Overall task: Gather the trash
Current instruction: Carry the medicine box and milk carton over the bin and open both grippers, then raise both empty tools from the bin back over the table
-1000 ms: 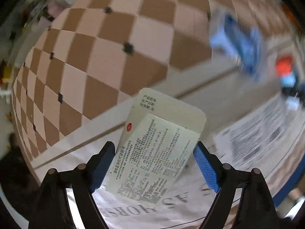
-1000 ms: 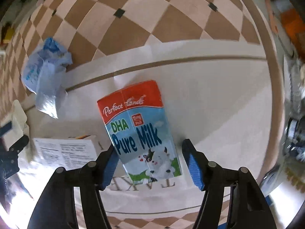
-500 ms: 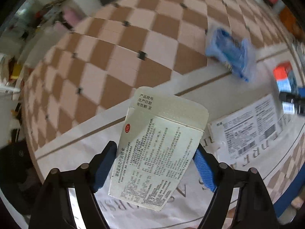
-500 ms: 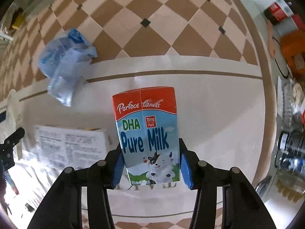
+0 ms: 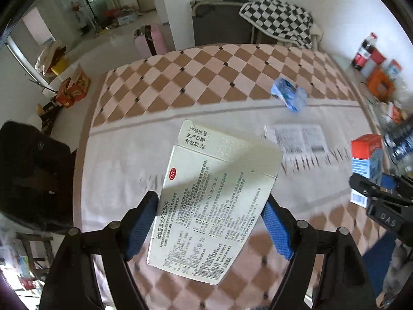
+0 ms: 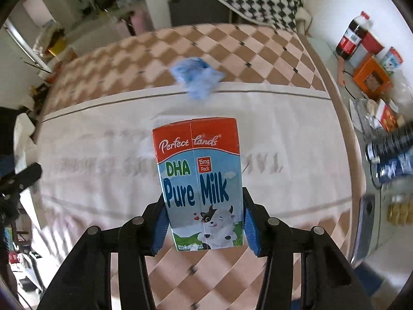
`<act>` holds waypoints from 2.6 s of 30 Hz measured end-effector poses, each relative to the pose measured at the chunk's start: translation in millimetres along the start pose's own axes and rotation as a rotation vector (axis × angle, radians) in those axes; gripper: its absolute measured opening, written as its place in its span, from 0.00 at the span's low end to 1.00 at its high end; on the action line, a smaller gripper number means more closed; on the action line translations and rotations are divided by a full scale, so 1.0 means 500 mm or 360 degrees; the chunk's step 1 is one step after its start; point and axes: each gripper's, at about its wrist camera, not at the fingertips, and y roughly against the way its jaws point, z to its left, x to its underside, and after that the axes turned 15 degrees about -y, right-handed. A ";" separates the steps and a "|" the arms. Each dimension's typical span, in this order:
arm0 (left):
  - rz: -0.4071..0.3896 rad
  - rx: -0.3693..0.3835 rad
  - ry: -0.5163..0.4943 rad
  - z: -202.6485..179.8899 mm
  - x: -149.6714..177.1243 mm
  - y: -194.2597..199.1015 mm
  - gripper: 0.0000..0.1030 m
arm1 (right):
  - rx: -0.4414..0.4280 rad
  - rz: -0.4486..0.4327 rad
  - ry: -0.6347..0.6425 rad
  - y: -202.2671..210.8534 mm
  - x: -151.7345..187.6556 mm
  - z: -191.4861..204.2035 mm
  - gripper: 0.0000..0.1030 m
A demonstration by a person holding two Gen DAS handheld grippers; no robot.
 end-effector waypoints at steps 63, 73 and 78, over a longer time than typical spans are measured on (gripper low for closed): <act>0.0560 0.0167 0.0457 -0.081 0.947 -0.341 0.89 | 0.0146 0.0574 0.0138 -0.451 1.024 0.007 1.00; 0.0478 0.0160 0.0409 -0.077 0.924 -0.145 0.89 | 0.0088 0.0539 0.0131 -0.198 0.994 0.017 1.00; 0.0427 0.0153 0.0384 -0.065 0.907 -0.035 0.89 | 0.0046 0.0516 0.0111 -0.070 0.979 0.034 1.00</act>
